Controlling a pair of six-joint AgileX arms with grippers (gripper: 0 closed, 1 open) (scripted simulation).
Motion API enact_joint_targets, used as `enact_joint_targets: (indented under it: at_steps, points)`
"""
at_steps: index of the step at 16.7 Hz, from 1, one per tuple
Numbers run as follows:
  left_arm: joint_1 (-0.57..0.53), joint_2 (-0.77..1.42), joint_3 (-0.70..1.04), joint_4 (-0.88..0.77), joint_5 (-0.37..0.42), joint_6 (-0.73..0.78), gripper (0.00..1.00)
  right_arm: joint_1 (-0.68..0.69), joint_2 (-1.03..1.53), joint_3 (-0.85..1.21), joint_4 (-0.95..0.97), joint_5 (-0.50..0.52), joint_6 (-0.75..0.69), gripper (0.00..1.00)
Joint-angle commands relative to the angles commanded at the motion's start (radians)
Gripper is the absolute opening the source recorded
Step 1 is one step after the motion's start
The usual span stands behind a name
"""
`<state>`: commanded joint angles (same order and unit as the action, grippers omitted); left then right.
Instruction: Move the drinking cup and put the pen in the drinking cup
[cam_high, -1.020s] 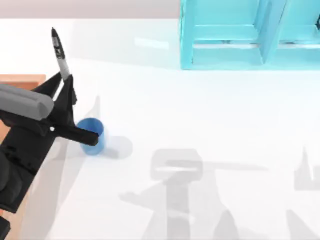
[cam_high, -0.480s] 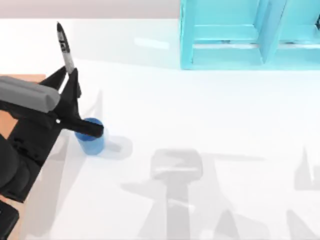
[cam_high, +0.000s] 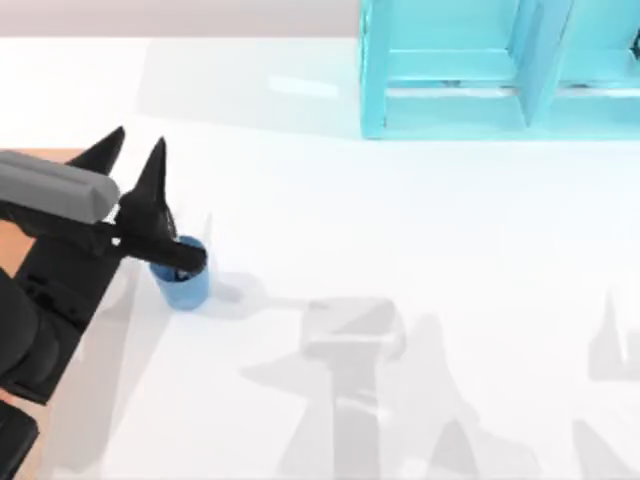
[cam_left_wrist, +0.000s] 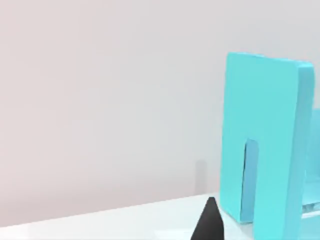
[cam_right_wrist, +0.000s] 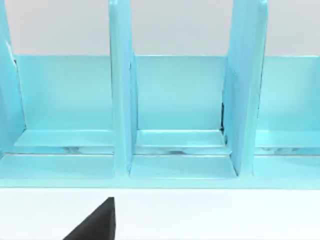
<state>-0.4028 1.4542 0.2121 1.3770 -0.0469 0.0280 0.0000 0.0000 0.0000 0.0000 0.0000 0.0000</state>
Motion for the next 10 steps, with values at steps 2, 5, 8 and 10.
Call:
enact_joint_targets:
  at_steps: [2,5,8,10]
  points:
    - [0.0,0.0,0.0,0.0,0.0,0.0,0.83,0.0,0.0,0.0,0.0,0.0,0.0,1.0]
    - [0.0,0.0,0.0,0.0,0.0,0.0,1.0,0.0,0.0,0.0,0.0,0.0,0.0,1.0]
    - [0.0,0.0,0.0,0.0,0.0,0.0,1.0,0.0,0.0,0.0,0.0,0.0,0.0,1.0]
    - [0.0,0.0,0.0,0.0,0.0,0.0,1.0,0.0,0.0,0.0,0.0,0.0,0.0,1.0]
